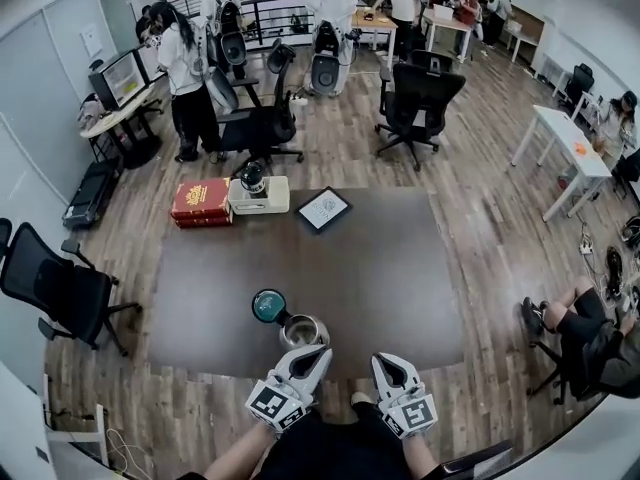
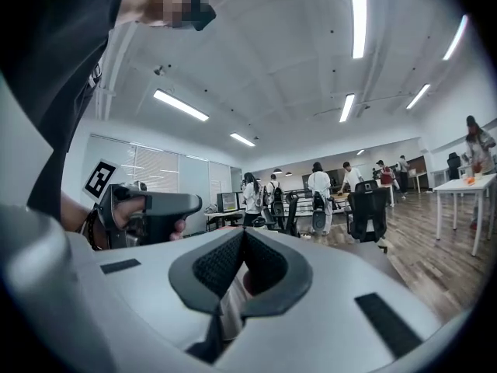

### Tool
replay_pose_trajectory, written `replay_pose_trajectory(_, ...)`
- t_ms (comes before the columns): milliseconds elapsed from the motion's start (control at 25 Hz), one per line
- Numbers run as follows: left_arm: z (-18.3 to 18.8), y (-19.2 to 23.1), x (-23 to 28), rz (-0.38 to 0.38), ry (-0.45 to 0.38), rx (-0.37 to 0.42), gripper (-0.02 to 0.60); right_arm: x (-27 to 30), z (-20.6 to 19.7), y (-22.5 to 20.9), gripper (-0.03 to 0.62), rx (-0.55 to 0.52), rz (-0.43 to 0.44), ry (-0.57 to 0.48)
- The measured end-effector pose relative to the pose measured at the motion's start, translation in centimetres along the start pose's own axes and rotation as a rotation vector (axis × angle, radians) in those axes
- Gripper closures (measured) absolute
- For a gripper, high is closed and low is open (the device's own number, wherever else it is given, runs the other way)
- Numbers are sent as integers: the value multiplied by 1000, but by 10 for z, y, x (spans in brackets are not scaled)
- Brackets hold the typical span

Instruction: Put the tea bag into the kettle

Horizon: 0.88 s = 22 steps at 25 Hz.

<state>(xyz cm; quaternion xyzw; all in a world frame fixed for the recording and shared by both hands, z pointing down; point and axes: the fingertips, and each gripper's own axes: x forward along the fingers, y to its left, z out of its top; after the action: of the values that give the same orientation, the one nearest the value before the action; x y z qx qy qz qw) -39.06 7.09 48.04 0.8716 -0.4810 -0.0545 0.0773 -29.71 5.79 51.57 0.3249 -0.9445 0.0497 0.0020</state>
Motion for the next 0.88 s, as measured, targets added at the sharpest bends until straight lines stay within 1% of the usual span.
replay_pose_trajectory(40,2,-4,4,13,-9,-4,578,0,0,-3,588,-1,18,-7)
replay_pose_trajectory(120,5,-12,15,54,-16,17,578,0,-1,-12,588,-4,63,-14)
replay_pose_trajectory(240,9,-31,25,146,-21,48,578,-8,-6,-30,588,-14,139,-2)
replay_pose_trajectory(360,0,-54,34,220,-24,73,578,-24,-9,-53,588,-17,204,12)
replay_pose_trajectory(440,-9,-68,40,258,-33,55,578,-35,-11,-68,588,-20,240,25)
replay_pose_trajectory(560,-13,-88,43,315,-52,2,578,-52,-6,-83,588,-1,264,38)
replay_pose_trajectory(640,-16,-98,42,328,-48,3,578,-59,-5,-86,588,9,264,33)
replay_pose_trajectory(720,-20,-99,39,335,-54,20,578,-59,-11,-85,588,7,271,20)
replay_pose_trajectory(800,-14,-98,31,370,-84,43,578,-51,-13,-78,588,-14,317,15)
replay_pose_trajectory(880,-6,-108,19,410,-108,64,578,-51,-1,-64,588,-46,369,27)
